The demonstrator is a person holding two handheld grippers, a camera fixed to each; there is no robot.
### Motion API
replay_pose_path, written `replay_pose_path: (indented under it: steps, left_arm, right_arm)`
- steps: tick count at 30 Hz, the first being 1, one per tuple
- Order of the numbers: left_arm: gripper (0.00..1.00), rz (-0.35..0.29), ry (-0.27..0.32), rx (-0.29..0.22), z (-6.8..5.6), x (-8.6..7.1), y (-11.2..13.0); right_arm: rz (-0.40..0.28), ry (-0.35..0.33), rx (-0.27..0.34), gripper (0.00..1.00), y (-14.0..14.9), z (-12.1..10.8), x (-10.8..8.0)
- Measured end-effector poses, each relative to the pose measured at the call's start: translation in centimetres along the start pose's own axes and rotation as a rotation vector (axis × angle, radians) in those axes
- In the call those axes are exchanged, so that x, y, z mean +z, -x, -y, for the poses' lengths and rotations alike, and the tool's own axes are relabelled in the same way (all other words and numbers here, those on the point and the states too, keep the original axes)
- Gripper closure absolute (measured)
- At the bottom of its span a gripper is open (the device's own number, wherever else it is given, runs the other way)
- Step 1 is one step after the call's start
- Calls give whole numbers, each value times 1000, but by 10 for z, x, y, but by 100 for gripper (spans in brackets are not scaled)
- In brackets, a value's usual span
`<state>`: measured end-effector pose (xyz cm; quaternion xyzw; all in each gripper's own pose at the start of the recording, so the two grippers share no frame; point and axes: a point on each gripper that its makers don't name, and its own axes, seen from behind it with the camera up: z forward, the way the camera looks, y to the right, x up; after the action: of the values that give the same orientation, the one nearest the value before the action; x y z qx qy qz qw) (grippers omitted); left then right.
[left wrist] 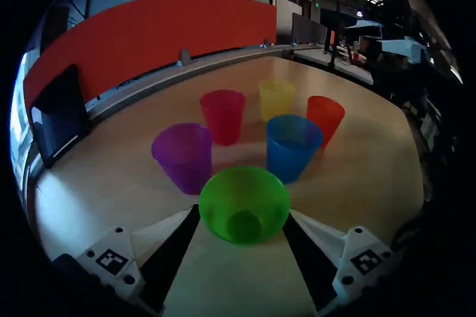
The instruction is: Pour water
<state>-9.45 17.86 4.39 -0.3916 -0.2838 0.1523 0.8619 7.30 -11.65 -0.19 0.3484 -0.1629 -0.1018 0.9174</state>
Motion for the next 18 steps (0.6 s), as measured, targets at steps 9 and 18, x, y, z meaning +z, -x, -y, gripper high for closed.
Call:
replay_pose_path:
  steps: [9,18]
  left_arm:
    - [16,-5,-2,-5,1,-2,-1]
    - [16,-59,-13,-2,2,-18,-17]
  right_arm:
    - [-2,-2,5,0,2,0,0]
    - [-1,-3,5,0,2,1,2]
